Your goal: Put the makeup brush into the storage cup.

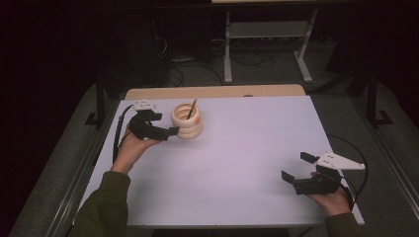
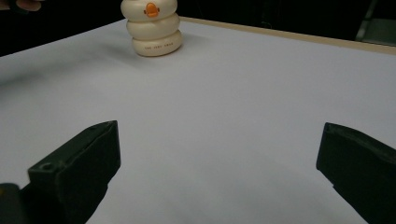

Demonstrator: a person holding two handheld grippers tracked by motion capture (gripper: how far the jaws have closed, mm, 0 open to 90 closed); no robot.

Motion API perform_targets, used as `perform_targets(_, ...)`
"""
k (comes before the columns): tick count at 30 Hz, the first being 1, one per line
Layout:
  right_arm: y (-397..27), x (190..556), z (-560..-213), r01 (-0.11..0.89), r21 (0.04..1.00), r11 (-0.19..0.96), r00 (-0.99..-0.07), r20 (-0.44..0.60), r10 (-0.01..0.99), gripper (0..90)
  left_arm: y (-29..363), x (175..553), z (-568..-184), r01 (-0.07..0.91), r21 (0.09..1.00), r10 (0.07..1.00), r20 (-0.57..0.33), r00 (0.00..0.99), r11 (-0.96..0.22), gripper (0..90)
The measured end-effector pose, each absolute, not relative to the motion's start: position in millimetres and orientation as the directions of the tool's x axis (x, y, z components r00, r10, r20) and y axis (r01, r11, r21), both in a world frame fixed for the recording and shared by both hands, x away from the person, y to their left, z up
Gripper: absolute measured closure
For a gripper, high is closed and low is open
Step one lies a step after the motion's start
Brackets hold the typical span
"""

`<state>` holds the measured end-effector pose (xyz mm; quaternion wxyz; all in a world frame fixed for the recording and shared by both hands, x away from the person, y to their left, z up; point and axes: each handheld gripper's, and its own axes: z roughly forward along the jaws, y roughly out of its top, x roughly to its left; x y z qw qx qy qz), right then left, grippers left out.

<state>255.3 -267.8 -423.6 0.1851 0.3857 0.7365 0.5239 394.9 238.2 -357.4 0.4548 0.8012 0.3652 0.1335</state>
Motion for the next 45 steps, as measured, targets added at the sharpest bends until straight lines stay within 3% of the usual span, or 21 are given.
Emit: perform_targets(45,-266.7,255.5,-423.6,0.373,0.914,0.158,-0.634,0.127,0.763,0.0,260.4,304.6,-397.9,0.434,0.855,0.703,-0.124,0.700,-0.282,2.7)
